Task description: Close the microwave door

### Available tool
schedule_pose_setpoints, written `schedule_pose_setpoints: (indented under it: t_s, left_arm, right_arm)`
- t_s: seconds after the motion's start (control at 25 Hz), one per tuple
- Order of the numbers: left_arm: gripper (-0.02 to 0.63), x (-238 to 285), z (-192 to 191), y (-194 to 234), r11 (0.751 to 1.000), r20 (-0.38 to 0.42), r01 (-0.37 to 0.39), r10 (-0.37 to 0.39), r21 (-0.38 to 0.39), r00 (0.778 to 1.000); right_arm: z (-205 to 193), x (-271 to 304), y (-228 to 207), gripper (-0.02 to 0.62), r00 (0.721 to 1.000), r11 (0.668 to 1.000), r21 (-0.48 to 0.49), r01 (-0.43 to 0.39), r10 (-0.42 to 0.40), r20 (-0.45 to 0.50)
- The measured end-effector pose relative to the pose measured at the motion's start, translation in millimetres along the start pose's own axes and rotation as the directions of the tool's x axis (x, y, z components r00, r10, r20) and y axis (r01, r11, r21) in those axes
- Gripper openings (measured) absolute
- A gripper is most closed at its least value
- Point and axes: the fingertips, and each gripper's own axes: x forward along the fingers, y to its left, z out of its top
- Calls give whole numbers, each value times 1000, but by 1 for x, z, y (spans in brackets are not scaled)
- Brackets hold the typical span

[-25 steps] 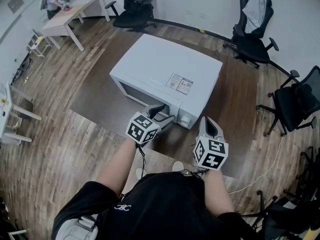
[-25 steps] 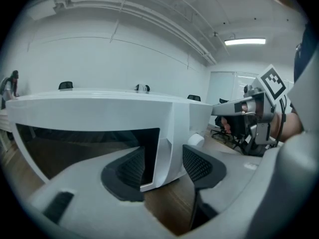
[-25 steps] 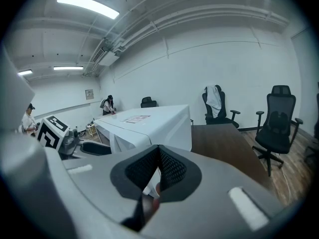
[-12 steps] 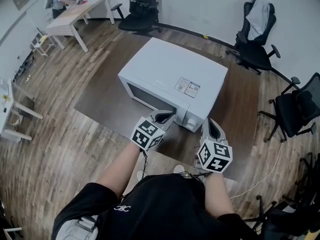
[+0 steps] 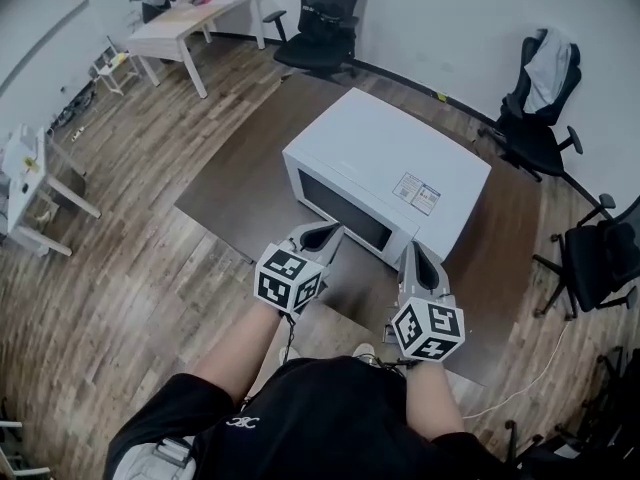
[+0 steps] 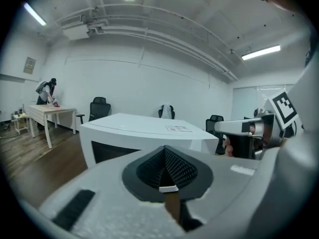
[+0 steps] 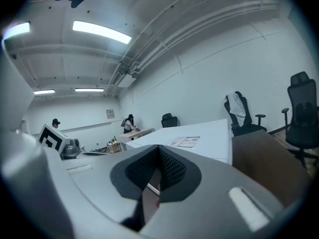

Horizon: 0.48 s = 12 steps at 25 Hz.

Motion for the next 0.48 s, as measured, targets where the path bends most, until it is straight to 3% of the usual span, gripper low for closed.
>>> schedule_pose_setpoints:
  t_s: [0.24,0.48]
  left_arm:
    - [12,-62,5,42,987,18,-161,161,3,987]
    - [11,-126,-2,83,941,17,-339,339,-4,941]
  right_arm:
    - [-4,33,76,8,991,987,-89,-132,131,-20]
    - [-24,61,144,8,968,957,-154,-246,234,-92]
